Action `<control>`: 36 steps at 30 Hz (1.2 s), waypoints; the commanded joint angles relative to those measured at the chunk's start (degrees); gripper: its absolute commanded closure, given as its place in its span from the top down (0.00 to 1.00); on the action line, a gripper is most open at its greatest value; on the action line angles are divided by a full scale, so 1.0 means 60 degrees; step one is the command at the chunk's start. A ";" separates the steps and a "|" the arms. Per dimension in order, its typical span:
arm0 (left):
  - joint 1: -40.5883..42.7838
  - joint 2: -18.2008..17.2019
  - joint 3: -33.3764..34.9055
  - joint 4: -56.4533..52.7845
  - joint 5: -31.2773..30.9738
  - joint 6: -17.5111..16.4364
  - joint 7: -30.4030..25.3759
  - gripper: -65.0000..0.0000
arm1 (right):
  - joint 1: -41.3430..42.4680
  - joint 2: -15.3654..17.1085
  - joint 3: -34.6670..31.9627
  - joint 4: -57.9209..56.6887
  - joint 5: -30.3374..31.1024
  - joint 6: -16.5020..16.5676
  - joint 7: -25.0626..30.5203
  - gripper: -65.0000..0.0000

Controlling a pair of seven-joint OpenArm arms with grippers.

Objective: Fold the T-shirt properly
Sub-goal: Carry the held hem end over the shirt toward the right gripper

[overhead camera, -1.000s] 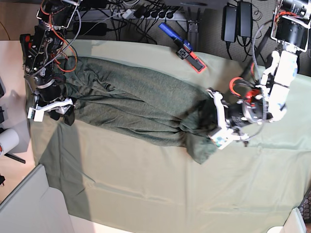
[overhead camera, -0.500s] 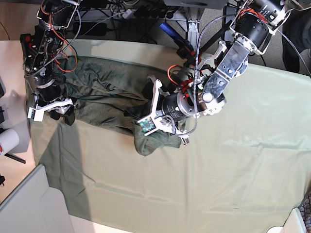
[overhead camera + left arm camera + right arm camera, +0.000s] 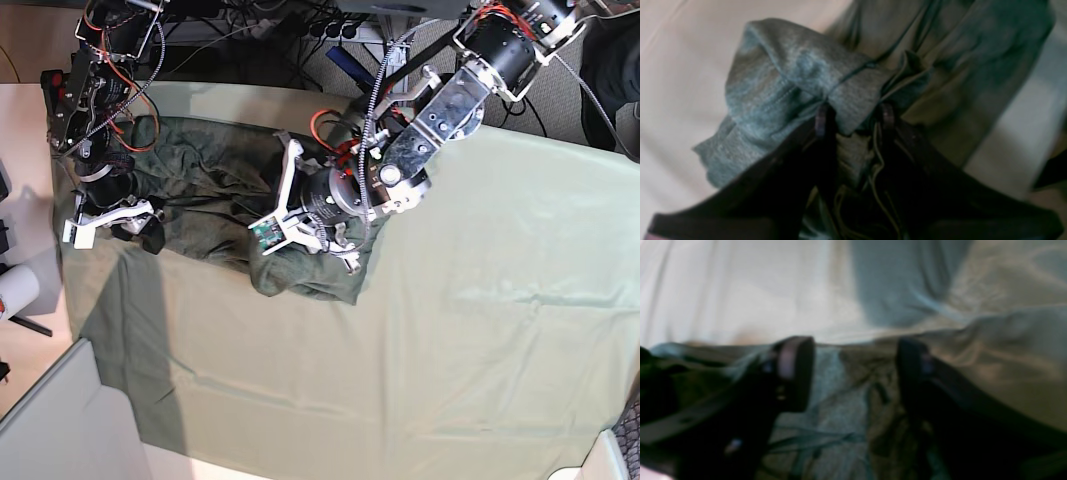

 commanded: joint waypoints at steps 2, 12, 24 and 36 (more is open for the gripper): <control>-0.0171 0.0376 0.0033 0.0153 -0.0900 -0.0015 0.0062 0.31 | 0.0182 0.0255 0.0634 0.0149 0.0495 0.0004 0.0259 0.68; -0.0255 0.0376 0.0302 0.0153 0.0342 -0.0324 0.0026 0.49 | -0.0091 0.0838 0.1304 0.0142 0.0831 0.0007 -0.0146 0.68; -0.0251 0.0376 0.0586 0.0153 -0.1406 -0.0892 -0.0390 0.58 | 0.0146 0.0688 0.1300 0.0146 0.1603 0.0036 -0.0240 0.68; -0.0739 0.0376 0.2146 0.0153 0.1876 -0.1082 -0.0863 0.58 | 0.0200 0.0630 0.1282 0.0146 0.1891 0.0040 -0.0229 0.68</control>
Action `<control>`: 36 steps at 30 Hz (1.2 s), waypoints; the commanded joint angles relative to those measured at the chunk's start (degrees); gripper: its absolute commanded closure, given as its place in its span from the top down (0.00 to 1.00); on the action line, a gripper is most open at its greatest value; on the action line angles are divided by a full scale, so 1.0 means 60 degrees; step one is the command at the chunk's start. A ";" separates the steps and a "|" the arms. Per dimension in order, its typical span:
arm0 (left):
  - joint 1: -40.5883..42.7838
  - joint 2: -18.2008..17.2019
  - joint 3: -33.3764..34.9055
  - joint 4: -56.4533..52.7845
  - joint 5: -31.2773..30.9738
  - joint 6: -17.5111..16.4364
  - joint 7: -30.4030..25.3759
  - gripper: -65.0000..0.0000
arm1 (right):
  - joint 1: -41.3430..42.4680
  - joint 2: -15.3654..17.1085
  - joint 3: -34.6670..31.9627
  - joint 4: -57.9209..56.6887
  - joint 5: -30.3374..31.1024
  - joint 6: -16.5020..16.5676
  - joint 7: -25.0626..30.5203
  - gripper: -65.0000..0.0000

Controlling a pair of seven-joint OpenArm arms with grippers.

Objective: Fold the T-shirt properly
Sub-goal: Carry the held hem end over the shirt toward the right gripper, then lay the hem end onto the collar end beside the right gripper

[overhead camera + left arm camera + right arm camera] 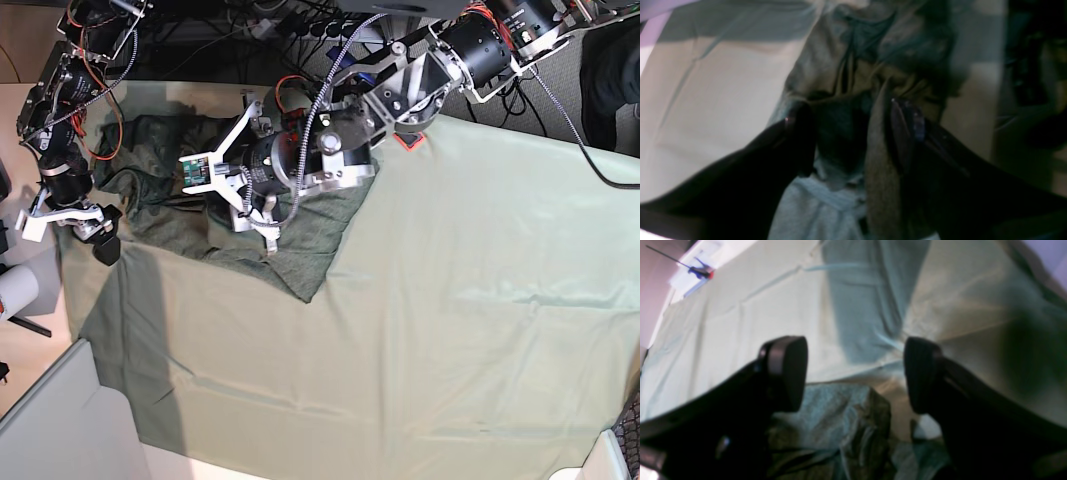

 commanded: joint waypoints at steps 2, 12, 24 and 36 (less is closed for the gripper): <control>-0.0204 0.0183 0.0204 0.0153 0.0240 0.0106 -0.0634 0.58 | 0.0160 0.0182 0.0044 0.0149 0.0178 0.0058 0.0215 0.68; -0.0259 0.0183 0.0834 0.0149 0.0317 0.0106 -0.0885 0.58 | 0.0678 0.0015 0.0022 0.0153 0.1676 0.0492 -0.0882 0.68; -0.0266 0.0183 0.0831 -0.1202 0.0656 0.0109 -0.1621 0.58 | 0.1847 -0.0004 -0.1909 0.0157 0.3770 0.1024 -0.2218 0.56; -0.0470 0.0183 0.0831 -0.1279 0.0903 0.1075 -0.1694 0.58 | 0.1818 -0.0029 -0.2739 0.0157 0.4524 0.1027 -0.3045 0.00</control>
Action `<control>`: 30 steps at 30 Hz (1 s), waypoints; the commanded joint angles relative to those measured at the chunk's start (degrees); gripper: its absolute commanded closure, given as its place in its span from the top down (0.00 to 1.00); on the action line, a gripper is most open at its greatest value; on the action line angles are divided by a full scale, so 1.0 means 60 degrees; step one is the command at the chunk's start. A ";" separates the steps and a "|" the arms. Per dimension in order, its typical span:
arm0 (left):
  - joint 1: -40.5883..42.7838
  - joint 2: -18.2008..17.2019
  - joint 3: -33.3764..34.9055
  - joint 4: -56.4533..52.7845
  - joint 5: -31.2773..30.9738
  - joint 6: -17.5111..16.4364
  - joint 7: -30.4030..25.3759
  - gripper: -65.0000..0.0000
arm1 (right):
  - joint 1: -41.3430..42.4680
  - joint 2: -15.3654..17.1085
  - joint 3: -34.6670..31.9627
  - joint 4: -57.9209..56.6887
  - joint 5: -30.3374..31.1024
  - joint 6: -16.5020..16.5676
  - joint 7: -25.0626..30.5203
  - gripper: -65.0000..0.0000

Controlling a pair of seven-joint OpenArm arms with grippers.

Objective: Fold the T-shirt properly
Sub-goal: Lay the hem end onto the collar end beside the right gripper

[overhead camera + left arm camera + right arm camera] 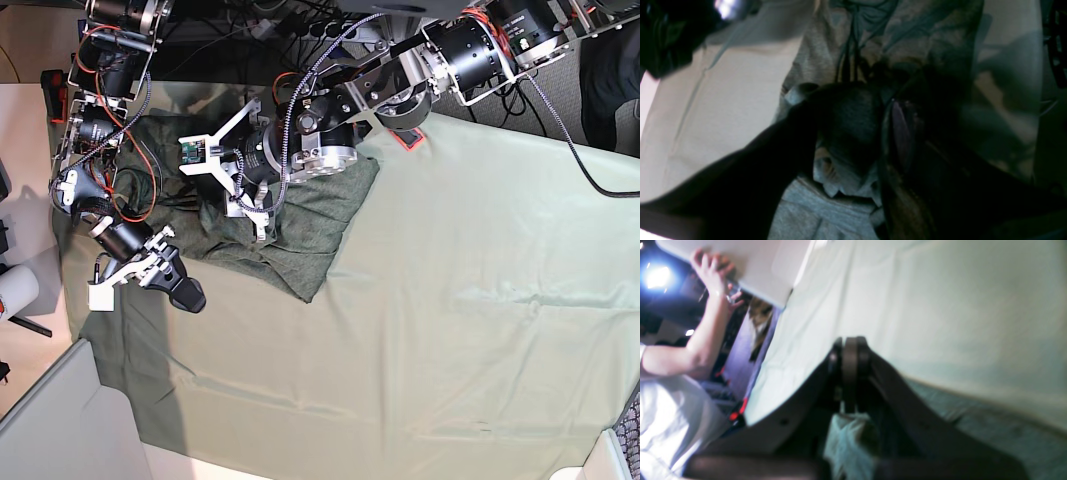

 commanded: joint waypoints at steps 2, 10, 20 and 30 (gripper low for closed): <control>-0.0178 0.0198 -0.0011 0.0168 -0.0011 0.0146 -0.0295 0.58 | 0.0208 0.0171 -0.0066 0.0157 0.0517 0.0164 -0.0029 0.00; -0.0171 0.0198 -0.0153 0.0080 -0.0015 0.0146 -0.0313 0.58 | 0.0015 0.0193 -0.1395 0.0153 0.1155 0.0335 -0.0750 0.00; -0.0171 0.0198 -0.0590 0.0073 -0.0255 0.0146 0.0484 0.58 | 0.0047 0.0244 -0.2641 0.0146 -0.0503 0.0331 -0.1504 0.00; -0.0168 0.0198 -0.0102 0.0998 -0.0495 0.0153 0.0871 0.58 | 0.0131 0.1086 -0.2637 0.0142 -0.0860 0.0335 -0.1814 0.00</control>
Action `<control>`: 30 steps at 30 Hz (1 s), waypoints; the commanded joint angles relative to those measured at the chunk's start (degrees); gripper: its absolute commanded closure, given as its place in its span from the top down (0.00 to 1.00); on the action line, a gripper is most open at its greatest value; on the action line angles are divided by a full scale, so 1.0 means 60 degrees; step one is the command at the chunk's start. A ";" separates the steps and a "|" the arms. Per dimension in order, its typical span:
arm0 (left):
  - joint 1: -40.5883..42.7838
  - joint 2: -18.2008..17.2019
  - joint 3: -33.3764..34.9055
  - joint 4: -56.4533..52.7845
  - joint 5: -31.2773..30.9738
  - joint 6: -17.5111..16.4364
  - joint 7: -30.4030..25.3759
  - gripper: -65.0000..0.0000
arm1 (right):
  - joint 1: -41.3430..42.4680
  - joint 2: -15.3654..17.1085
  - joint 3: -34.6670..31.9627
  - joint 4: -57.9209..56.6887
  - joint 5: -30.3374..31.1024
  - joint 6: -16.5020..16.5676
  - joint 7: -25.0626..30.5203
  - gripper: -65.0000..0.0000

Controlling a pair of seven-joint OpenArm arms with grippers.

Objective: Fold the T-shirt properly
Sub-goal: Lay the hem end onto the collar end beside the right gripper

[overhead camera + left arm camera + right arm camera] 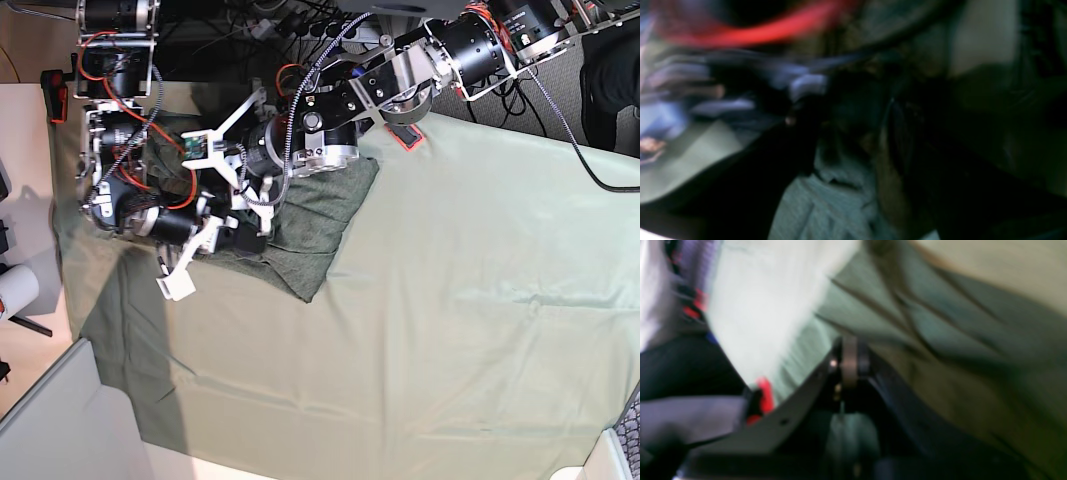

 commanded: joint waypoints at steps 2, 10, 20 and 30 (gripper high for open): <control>-0.0222 0.0216 0.0058 0.0266 0.0193 0.0299 -0.0233 0.58 | 0.0186 0.0627 0.0047 0.0102 0.0510 0.0215 -0.0106 0.00; -0.0186 0.0216 0.0080 0.0266 0.0204 0.0576 -0.0237 0.58 | 0.0204 0.1035 0.0044 0.0091 0.0718 0.0211 -0.0149 0.00; -0.0178 0.0216 0.0080 0.1209 -0.1035 0.0138 -0.0266 0.58 | 0.0073 0.1035 0.0044 -0.0732 0.0707 0.0215 0.0036 0.00; -0.0233 0.0216 -0.0474 0.1639 -0.2000 -0.0335 -0.0772 0.58 | 0.0076 0.1042 0.0047 -0.1282 0.0601 0.0211 0.0047 0.00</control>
